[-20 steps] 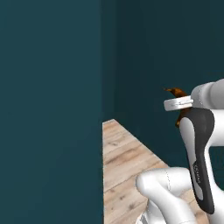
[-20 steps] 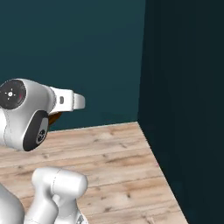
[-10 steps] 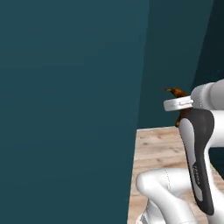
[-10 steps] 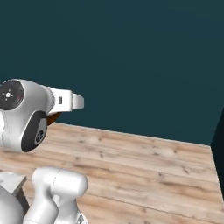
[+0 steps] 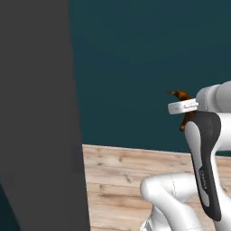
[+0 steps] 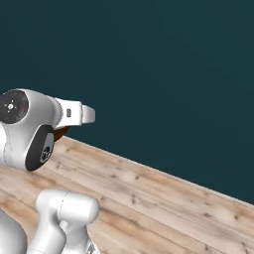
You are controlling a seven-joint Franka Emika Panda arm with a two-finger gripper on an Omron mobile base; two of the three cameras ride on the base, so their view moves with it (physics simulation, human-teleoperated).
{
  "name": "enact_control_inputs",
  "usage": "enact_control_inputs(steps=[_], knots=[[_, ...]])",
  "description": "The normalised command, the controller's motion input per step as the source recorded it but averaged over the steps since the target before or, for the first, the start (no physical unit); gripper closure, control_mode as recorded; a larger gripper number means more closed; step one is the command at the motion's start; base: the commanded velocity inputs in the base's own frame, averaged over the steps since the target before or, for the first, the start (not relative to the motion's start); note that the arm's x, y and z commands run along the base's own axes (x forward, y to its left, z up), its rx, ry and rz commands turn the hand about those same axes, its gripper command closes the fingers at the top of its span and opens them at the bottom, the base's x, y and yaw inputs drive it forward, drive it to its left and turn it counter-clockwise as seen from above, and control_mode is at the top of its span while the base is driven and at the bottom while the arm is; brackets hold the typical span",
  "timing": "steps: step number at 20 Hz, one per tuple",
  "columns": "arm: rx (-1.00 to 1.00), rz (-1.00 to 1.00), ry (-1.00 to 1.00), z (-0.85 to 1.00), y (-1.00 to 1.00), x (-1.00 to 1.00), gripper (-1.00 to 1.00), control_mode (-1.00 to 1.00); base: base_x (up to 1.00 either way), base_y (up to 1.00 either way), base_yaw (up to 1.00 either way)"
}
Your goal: Retrieve the kiwi and banana from the fridge and place them into the bowl on the dining table.
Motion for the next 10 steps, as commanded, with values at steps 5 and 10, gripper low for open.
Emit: enact_control_inputs(steps=[5, 10], knots=[[0.0, 0.0, 0.0, 0.0, 0.0, 0.0, 1.0, 1.0, 1.0, 0.0, 0.55], [0.0, 0.0, 0.0, 0.0, 0.0, 0.0, 1.0, 1.0, 0.73, 0.0, 0.71]])
